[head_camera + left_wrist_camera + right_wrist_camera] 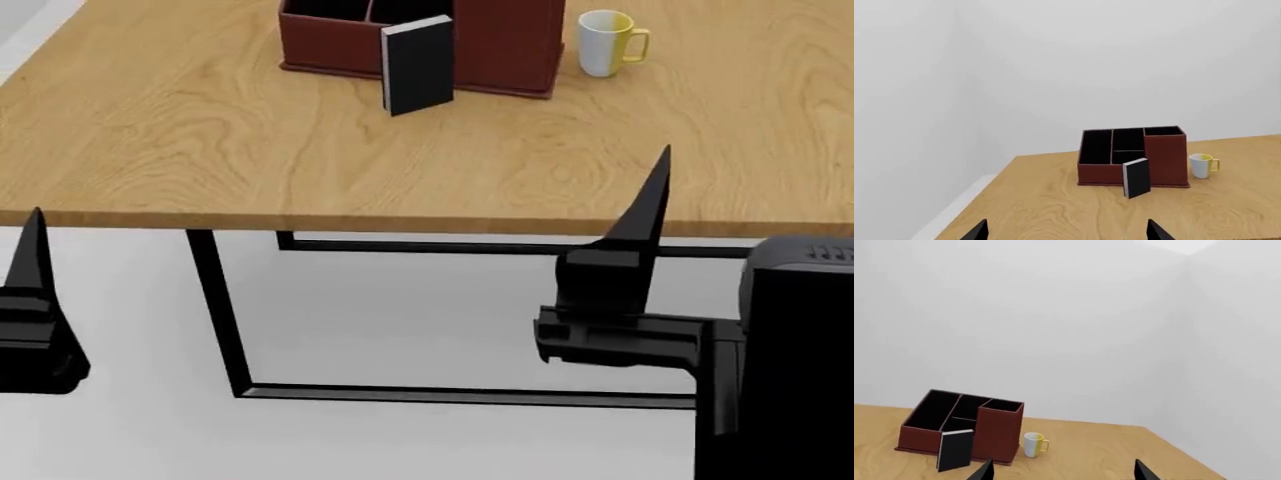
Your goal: Pick up the book and place it in the front compartment of the caddy.
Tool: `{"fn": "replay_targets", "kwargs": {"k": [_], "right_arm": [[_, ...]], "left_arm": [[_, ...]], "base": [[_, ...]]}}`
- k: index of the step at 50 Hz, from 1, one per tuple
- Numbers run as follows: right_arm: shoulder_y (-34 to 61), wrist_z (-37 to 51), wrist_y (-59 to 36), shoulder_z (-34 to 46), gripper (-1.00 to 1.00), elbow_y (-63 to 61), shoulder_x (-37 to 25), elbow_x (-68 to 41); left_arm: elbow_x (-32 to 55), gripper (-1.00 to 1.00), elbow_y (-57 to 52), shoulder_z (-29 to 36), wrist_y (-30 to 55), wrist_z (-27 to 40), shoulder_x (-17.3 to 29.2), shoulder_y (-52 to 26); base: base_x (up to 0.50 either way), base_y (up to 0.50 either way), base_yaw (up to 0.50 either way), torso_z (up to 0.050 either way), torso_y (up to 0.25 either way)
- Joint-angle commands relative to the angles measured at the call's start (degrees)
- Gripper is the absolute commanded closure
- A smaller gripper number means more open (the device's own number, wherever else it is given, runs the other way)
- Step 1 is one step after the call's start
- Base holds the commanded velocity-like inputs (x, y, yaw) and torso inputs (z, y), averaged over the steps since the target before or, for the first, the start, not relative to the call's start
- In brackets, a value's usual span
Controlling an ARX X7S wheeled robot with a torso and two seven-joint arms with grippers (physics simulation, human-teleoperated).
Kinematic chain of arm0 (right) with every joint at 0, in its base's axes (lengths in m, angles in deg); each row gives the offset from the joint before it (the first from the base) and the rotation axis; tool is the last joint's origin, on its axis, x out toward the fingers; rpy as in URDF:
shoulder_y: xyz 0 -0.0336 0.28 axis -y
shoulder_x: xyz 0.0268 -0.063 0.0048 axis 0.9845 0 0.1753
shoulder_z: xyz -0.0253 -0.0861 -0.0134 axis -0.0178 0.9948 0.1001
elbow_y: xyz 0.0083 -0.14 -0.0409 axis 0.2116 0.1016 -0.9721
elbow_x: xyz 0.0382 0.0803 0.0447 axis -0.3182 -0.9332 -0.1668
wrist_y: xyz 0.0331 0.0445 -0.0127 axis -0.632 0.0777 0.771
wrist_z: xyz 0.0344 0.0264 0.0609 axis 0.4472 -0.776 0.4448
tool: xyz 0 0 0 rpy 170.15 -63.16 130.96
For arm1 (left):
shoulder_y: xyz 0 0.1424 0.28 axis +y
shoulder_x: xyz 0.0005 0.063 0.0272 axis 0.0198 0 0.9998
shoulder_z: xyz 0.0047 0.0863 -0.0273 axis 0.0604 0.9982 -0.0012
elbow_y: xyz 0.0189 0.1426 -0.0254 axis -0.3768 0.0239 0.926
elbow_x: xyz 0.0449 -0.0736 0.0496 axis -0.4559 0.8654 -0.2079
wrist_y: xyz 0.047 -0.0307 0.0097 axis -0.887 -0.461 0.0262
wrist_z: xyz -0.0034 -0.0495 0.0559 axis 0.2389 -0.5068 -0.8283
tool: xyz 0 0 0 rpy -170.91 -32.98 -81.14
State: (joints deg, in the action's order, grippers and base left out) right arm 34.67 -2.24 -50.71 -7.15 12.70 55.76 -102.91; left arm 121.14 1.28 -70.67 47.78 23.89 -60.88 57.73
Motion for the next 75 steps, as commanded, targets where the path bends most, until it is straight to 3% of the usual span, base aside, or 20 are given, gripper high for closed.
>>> {"fn": "replay_targets", "kwargs": {"k": [1,20,75], "right_arm": [[0.15,2.31,1.38,-0.45,-1.0,0.44,-0.91,-1.71],[1.62,6.85,1.52,0.6,-1.0,1.17,-2.5,-5.96],[2.68,7.07,4.64,5.56,-1.0,2.79,-5.2,-3.89]], "left_arm": [[0.58,-1.0,0.16,0.76,-0.62,0.8,0.55,-0.2],[3.15,-1.0,-0.35,-0.18,-0.62,2.52,1.62,-0.61],[4.93,-1.0,1.39,2.46,-3.23,4.85,3.0,-2.49]], "base": [[0.0,0.0,0.0,0.0,0.0],[0.48,0.0,0.0,0.0,0.0],[0.5,0.0,0.0,0.0,0.001]]}}
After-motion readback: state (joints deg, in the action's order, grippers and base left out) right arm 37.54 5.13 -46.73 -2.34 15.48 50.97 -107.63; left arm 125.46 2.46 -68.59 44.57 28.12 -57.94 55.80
